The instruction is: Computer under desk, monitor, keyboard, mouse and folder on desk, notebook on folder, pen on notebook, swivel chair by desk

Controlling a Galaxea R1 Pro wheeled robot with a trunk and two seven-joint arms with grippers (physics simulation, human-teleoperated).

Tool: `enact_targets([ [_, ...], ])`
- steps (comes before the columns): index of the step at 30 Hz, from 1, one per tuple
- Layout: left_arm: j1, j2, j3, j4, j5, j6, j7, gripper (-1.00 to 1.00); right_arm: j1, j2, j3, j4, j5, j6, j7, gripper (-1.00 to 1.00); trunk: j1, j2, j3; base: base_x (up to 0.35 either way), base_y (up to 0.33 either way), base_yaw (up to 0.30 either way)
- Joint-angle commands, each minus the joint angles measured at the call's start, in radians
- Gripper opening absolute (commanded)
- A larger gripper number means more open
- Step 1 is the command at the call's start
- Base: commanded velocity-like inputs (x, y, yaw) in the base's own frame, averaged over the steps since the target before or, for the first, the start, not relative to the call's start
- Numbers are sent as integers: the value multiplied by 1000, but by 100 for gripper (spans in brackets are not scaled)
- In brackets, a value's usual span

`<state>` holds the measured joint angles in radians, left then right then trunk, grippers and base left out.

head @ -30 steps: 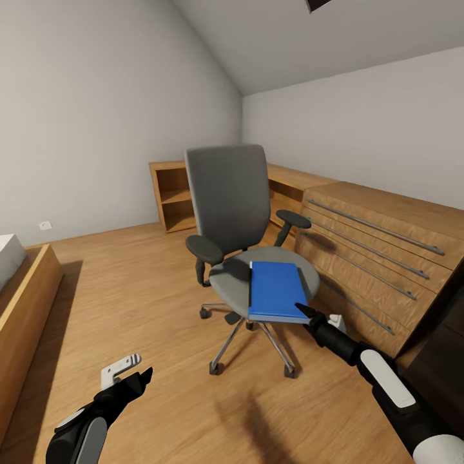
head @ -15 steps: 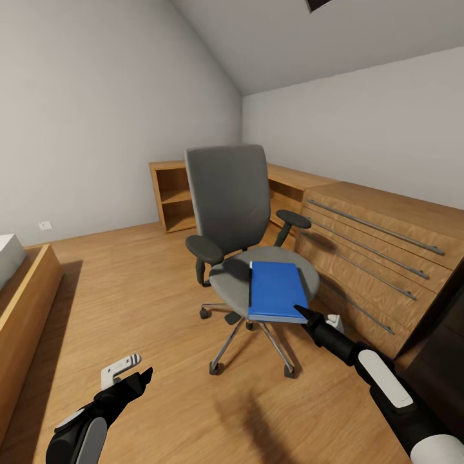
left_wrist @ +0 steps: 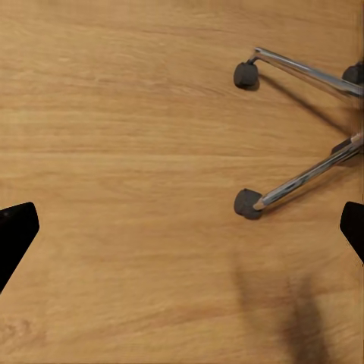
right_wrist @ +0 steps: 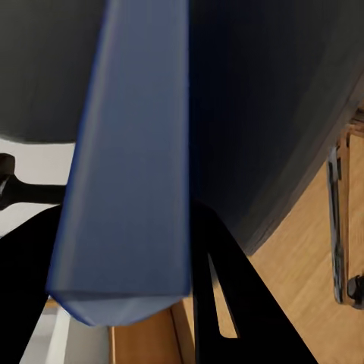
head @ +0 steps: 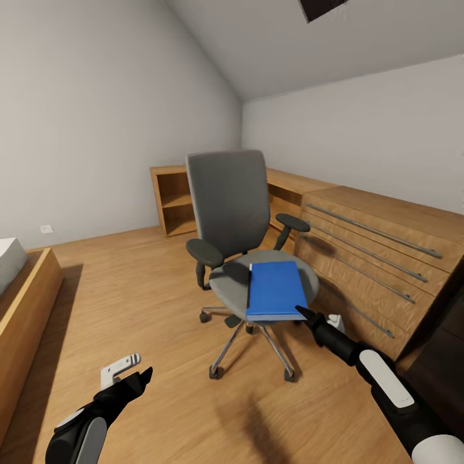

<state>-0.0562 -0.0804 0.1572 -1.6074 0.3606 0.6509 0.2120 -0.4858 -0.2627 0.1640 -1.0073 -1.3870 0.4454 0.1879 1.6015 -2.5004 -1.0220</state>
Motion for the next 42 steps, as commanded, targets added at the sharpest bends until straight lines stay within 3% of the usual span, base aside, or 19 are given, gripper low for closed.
enact_targets([
  [1, -1, -1, 1, -1, 11, 4, 7, 100, 0, -2, 2, 0, -1, 1, 1, -100, -1, 0, 3, 0, 0, 0],
  [10, -1, -1, 1, 0, 10, 4, 8, 100, 7, -3, 1, -2, 13, -5, 1, -100, -28, 49, 33, 0, 0, 0],
  [18, -1, -3, -1, 35, -28, 3, 13, 100, 7, -3, 0, -6, 79, -17, 15, -100, -59, 105, 58, -58, 0, 0],
  [25, 0, -5, -1, 105, -37, 3, 15, 100, 8, -4, 0, -10, 101, -20, 121, -100, -86, 154, 80, -291, 0, 0],
  [30, 0, -5, -2, 144, -42, 2, 11, 100, 9, -3, 1, -10, 103, -20, 151, -100, -105, 189, 95, -180, 0, 0],
  [37, 1, -7, -23, 197, -122, 1, 8, 100, 9, -8, -1, -10, 103, -20, 158, -100, -132, 238, 117, -20, 0, 0],
  [42, 1, -4, -25, 280, -139, 0, 6, 100, 9, -9, -1, -10, 104, -26, 159, -100, -151, 273, 133, -2, 0, 0],
])
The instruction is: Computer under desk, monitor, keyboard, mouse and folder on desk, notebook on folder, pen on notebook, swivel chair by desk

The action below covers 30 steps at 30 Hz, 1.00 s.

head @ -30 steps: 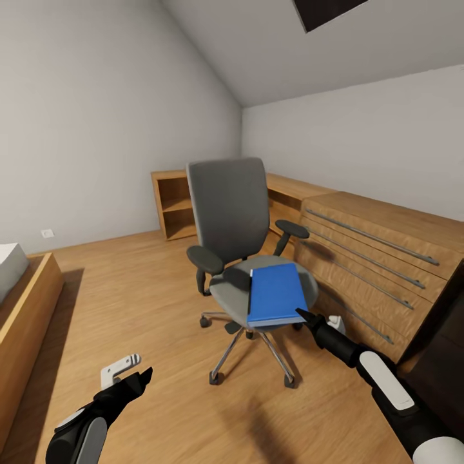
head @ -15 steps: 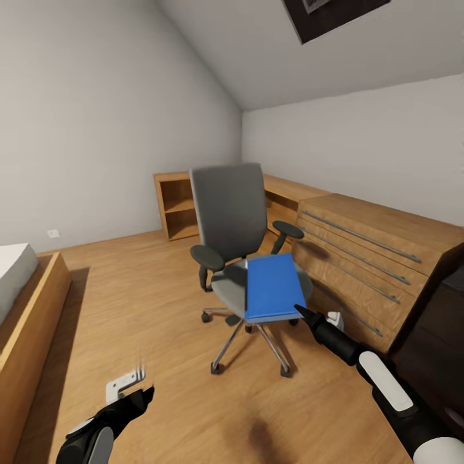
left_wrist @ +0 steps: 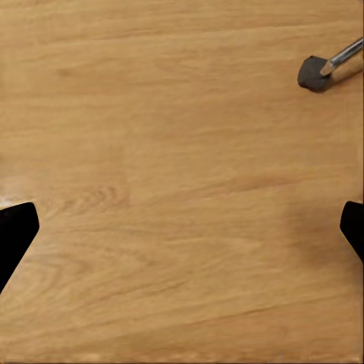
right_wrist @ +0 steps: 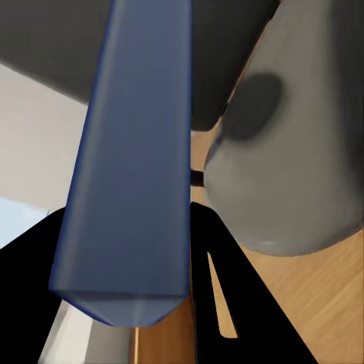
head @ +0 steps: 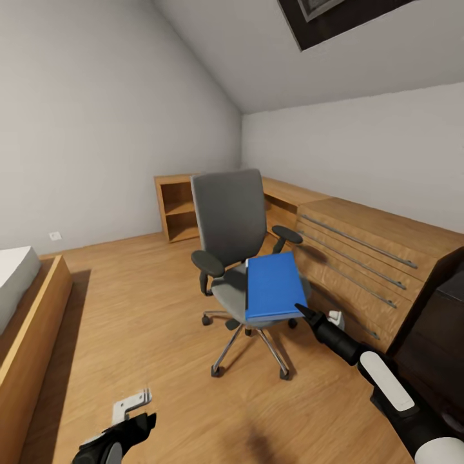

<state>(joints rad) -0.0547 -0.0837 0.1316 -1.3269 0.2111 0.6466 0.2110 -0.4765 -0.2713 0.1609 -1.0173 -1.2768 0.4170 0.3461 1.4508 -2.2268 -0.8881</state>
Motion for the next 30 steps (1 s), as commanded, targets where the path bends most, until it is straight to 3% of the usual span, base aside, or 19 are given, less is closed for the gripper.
enact_targets([
  [1, -1, 0, 1, 26, 9, -1, 6, 100, -1, -2, 2, 0, -6, -2, 1, -100, -4, 7, 2, 0, 0, 0],
  [3, -1, 2, 2, 74, 8, -23, 6, 100, -1, -3, 2, 0, -5, -10, 1, -100, -12, 21, 9, 0, 0, 0],
  [8, -1, 4, -6, 358, 3, -264, 2, 100, -1, -2, -9, 0, -5, -24, -2, -100, -31, 56, 24, 0, 0, 0],
  [9, -1, 5, -26, 438, -23, -331, 3, 100, -1, -2, -11, 0, -5, -25, -2, -100, -35, 63, 27, 0, 0, 0],
  [12, -1, 9, -36, 534, -65, -363, 4, 100, -1, -2, -12, -9, -6, -26, -2, -100, -46, 84, 37, 0, 0, 0],
  [13, -2, 37, -39, 589, -74, -405, 2, 100, -1, -3, -11, -33, -6, -25, -2, -100, -50, 91, 40, 0, 0, 0],
  [25, -2, 39, -44, 612, -76, -449, 2, 100, -1, -4, -12, -36, -6, -24, -2, -100, -96, 175, 78, 0, 0, -3],
  [30, -2, 39, -44, 612, -76, -476, 2, 100, -1, -3, -12, -36, -6, -25, -1, -100, -115, 210, 95, 0, 0, -174],
])
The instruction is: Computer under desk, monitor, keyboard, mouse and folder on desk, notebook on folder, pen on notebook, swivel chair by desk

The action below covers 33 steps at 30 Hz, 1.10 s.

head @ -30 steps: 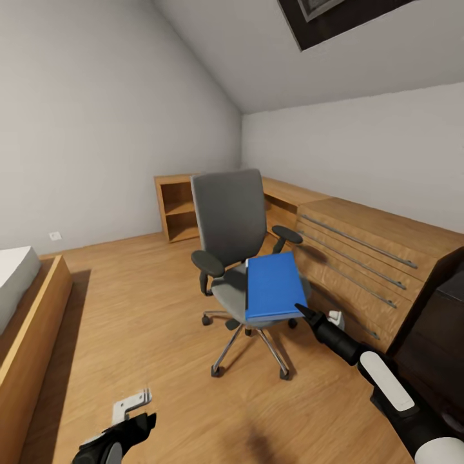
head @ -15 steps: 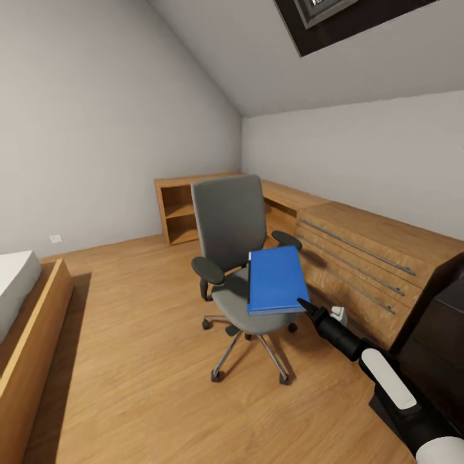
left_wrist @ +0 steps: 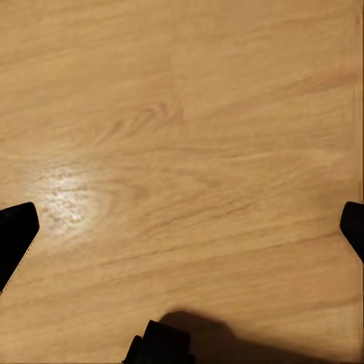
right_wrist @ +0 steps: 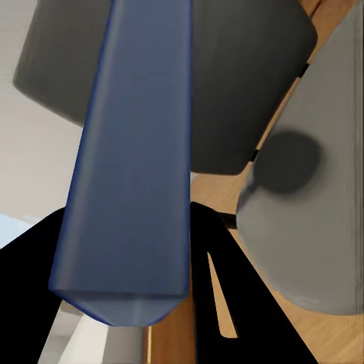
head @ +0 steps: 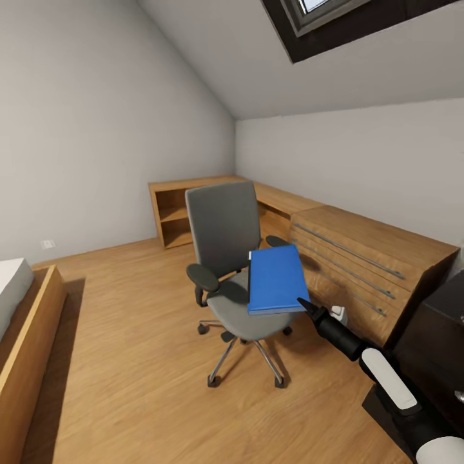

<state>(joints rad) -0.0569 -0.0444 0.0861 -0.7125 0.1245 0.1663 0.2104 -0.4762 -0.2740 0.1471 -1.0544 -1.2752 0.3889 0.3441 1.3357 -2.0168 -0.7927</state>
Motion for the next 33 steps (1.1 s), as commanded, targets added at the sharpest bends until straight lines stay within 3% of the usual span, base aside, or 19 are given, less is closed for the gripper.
enact_targets([
  [1, 0, -1, 1, -2, 10, -3, 3, 100, -1, -1, 2, 0, -7, 3, 1, -100, -4, 7, 3, 0, 0, -243],
  [7, 0, 0, 2, 26, 10, -45, 4, 100, -1, -2, 2, -22, -7, 4, 12, -100, -27, 49, 24, 0, 0, -273],
  [23, 0, 1, 1, 86, 10, -47, 4, 100, 4, -8, 2, -53, -6, 2, 13, -100, -88, 161, 80, 0, 0, -285],
  [27, 0, -1, 1, 109, 9, -48, 4, 100, 22, -24, 2, -95, -6, 3, 13, -100, -104, 189, 94, 0, 0, -286],
  [33, 0, -1, 1, 112, 9, -49, 4, 100, 28, -29, 2, -111, -6, 3, 13, -100, -127, 231, 115, 0, 0, -286],
])
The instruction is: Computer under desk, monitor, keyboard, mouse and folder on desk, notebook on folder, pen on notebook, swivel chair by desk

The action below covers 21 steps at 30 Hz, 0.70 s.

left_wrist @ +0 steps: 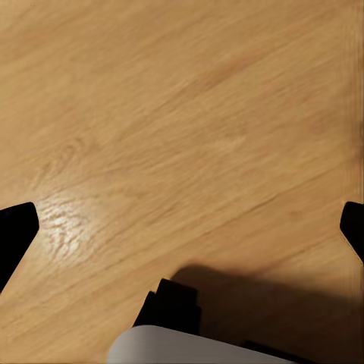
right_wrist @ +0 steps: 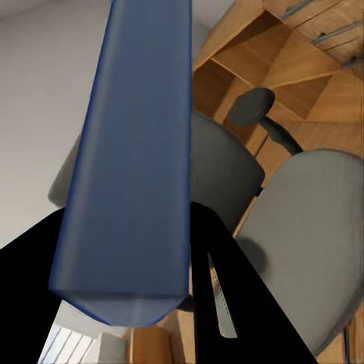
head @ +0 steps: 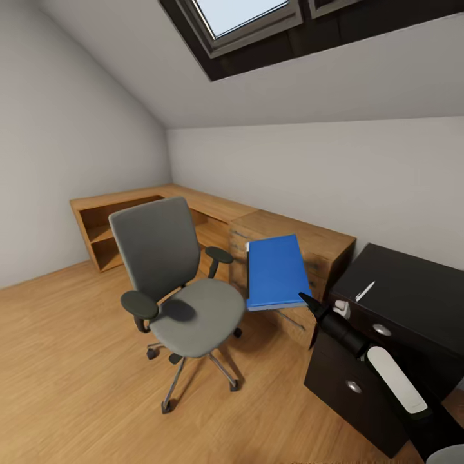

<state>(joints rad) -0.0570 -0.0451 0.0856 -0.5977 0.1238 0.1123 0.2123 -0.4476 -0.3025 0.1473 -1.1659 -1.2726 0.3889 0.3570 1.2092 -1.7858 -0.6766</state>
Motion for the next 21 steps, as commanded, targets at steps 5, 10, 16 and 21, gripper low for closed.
enact_targets([
  [5, 0, -1, 2, -1, 10, 4, 2, 100, 0, -1, 2, -1, -8, 4, 1, -100, -19, 35, 17, 0, 0, -286],
  [10, 0, -4, 1, 1, 10, 4, 2, 100, 0, -1, 2, 1, -8, 3, 0, -100, -39, 70, 34, 0, 0, -288],
  [16, 0, -5, 0, 1, 10, 4, 2, 100, 0, -1, 1, 5, -8, 3, 0, -100, -62, 112, 55, 0, 0, -290],
  [21, 0, -5, -1, 1, 10, 4, 2, 100, 0, -1, 1, 7, -8, 2, 0, -100, -81, 147, 73, 0, 0, -290],
])
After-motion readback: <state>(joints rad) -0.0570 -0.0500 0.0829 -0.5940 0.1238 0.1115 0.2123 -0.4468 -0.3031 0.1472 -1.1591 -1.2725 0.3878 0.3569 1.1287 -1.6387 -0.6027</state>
